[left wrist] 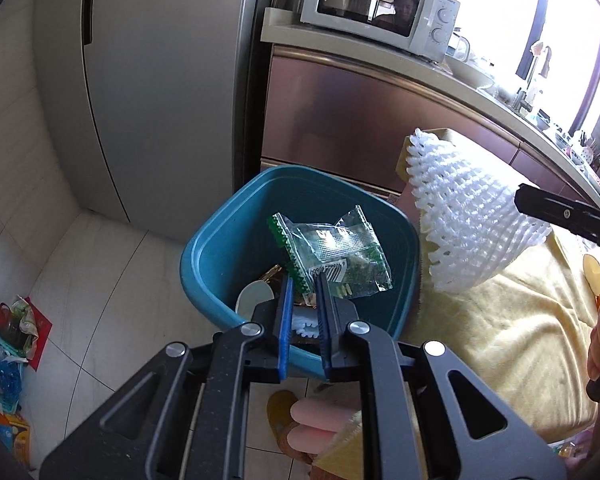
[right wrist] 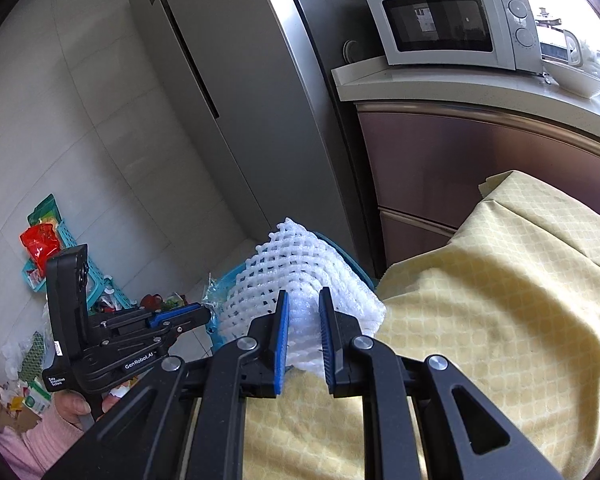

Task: Collect trash
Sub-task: 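Carry the wrapper and foam net to the teal bin and open both tools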

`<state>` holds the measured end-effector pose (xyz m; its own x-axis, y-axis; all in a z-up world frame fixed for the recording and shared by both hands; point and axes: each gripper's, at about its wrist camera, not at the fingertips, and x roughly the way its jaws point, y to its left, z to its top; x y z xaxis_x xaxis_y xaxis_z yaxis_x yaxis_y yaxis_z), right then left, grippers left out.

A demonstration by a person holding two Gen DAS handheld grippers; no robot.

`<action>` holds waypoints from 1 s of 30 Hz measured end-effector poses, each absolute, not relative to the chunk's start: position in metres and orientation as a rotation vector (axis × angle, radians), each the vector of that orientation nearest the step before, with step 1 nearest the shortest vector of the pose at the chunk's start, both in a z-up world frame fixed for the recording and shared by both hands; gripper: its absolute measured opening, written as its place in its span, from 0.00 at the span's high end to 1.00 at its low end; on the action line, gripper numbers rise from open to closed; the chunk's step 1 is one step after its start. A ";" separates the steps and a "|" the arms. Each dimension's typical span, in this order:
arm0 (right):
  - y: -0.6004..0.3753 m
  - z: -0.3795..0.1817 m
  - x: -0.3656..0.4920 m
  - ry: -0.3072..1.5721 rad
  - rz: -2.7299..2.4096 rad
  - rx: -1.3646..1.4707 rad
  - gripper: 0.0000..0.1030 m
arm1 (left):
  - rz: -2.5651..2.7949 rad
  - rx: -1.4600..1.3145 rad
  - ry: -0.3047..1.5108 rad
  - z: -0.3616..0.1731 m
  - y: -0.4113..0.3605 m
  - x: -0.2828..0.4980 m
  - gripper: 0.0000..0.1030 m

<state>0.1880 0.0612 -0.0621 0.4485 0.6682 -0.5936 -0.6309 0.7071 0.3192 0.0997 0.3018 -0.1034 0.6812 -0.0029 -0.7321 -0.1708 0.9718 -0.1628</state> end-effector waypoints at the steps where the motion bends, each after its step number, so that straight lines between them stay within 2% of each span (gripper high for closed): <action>1: 0.064 -0.063 0.190 0.763 0.806 0.052 0.87 | 0.097 -0.228 0.824 -0.106 0.303 0.101 0.88; 18: 0.118 -0.101 0.228 0.915 0.784 0.052 0.84 | 0.108 -0.236 0.901 -0.148 0.308 0.126 0.86; 27: 0.131 -0.112 0.236 0.952 0.760 0.064 0.74 | 0.100 -0.264 0.922 -0.163 0.304 0.144 0.86; 30: 0.127 -0.112 0.234 0.948 0.763 0.066 0.74 | 0.101 -0.271 0.916 -0.164 0.303 0.144 0.86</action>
